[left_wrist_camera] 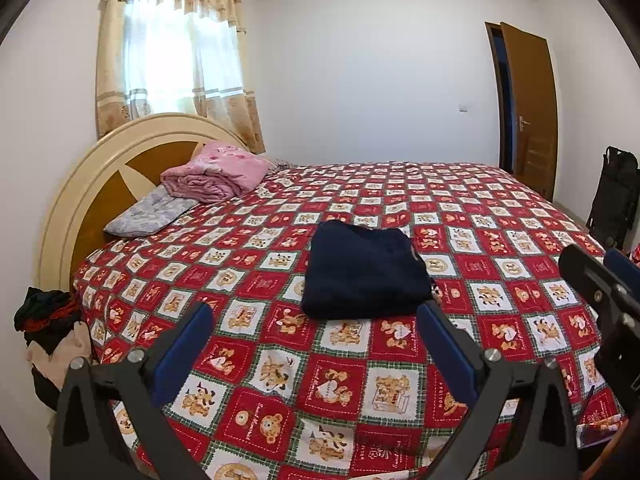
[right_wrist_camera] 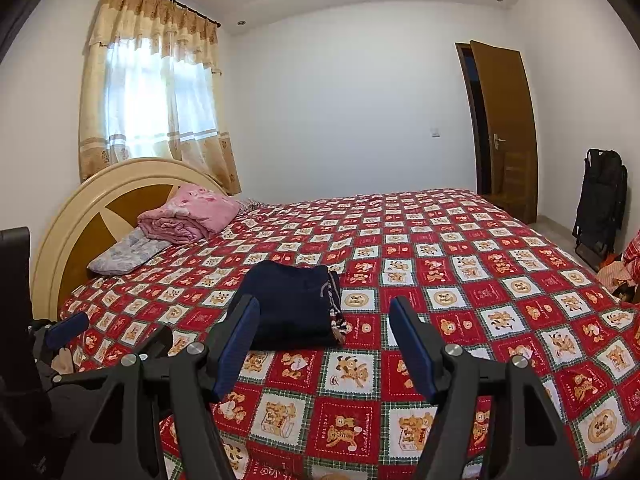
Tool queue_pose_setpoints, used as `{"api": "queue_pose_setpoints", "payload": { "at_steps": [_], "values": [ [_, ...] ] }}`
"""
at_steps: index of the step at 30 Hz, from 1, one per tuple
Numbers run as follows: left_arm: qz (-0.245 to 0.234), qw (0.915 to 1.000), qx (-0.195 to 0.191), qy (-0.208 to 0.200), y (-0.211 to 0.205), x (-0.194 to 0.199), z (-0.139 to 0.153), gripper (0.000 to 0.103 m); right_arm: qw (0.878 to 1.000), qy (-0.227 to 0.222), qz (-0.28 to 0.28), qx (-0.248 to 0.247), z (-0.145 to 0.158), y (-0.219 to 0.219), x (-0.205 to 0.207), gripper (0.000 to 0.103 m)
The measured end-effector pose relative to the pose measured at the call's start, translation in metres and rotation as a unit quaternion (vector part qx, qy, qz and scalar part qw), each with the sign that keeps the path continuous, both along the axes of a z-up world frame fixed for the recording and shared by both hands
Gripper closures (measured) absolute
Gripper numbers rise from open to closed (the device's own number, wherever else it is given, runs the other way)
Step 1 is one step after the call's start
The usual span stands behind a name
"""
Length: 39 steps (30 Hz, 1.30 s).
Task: Fold small clothes
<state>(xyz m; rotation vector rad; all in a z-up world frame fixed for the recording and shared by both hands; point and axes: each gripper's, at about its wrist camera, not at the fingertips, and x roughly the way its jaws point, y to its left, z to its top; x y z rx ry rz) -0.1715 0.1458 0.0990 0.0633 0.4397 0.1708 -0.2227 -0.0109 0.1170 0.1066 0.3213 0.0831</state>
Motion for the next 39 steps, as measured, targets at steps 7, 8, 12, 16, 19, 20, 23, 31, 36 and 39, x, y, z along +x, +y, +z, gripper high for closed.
{"api": "queue_pose_setpoints", "payload": {
  "at_steps": [7, 8, 12, 16, 19, 20, 23, 31, 36, 39],
  "values": [
    [-0.006, 0.9997, -0.019, 0.016, 0.004, 0.005, -0.003, 0.000, 1.000, 0.003, 0.001, 0.001, -0.001, -0.002, 0.001, 0.034],
    [-0.010, 0.9996, -0.021, 0.018, 0.004, 0.005, -0.004, 0.000, 1.000, 0.003, 0.002, 0.000, -0.001, -0.002, 0.001, 0.034],
    [-0.019, 0.9988, -0.035, 0.029, 0.006, 0.008, -0.006, 0.000, 1.000, 0.007, 0.005, -0.001, -0.004, -0.002, 0.001, 0.034],
    [-0.015, 0.9990, -0.032, 0.025, 0.006, 0.008, -0.005, 0.000, 1.000, 0.010, 0.004, 0.002, -0.006, -0.003, 0.002, 0.034],
    [-0.023, 0.9989, -0.036, 0.020, 0.007, 0.008, -0.006, 0.000, 1.000, 0.011, 0.005, 0.002, -0.006, -0.004, 0.003, 0.034],
    [-0.026, 0.9988, -0.036, 0.019, 0.007, 0.007, -0.006, 0.000, 1.000, 0.012, 0.005, 0.002, -0.006, -0.003, 0.003, 0.034],
    [-0.029, 0.9992, -0.027, 0.013, 0.004, 0.007, -0.006, 0.000, 1.000, 0.012, 0.006, 0.002, -0.007, -0.003, 0.002, 0.034],
    [-0.027, 0.9991, -0.029, 0.017, 0.005, 0.008, -0.007, 0.000, 1.000, 0.020, 0.006, 0.009, -0.010, -0.005, 0.004, 0.034],
    [-0.029, 0.9986, -0.033, 0.029, 0.005, 0.011, -0.009, 0.000, 1.000, 0.023, 0.006, 0.011, -0.011, -0.006, 0.005, 0.034],
    [-0.029, 0.9985, -0.032, 0.033, 0.004, 0.012, -0.010, 0.000, 1.000, 0.024, 0.006, 0.012, -0.011, -0.007, 0.005, 0.034]
  ]
}}
